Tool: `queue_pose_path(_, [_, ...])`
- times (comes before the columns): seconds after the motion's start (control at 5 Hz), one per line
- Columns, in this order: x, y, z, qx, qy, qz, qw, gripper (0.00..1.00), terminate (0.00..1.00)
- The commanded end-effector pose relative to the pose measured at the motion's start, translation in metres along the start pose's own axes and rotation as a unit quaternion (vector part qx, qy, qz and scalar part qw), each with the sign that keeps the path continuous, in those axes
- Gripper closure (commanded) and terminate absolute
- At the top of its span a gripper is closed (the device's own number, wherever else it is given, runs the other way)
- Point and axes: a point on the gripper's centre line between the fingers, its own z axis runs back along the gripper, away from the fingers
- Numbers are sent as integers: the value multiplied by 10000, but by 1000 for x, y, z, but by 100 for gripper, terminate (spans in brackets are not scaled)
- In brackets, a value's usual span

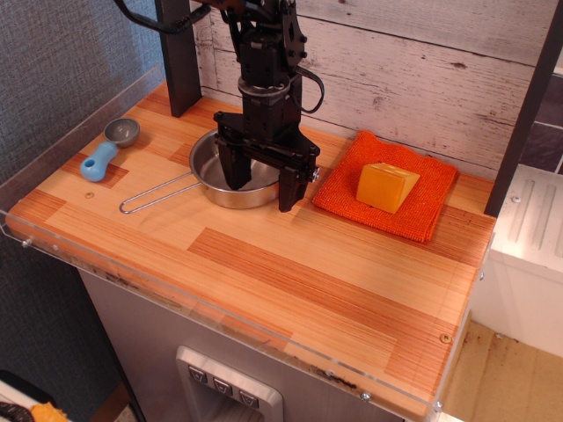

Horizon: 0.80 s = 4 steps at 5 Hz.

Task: Move pot to bottom of orange cloth.

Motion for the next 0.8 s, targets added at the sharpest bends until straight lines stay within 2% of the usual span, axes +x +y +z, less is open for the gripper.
queue_pose_path(0.0, [8,3,8,25,-190,-277,9994,100,0])
queue_pose_path(0.2, [8,3,9,-127,-136,-646,9977,100,0])
queue_pose_path(0.4, [6,8,12,-170,-6,-562,9983,100,0])
queue_pose_path(0.6, [-3,15,34,44,206,199,9996,100,0])
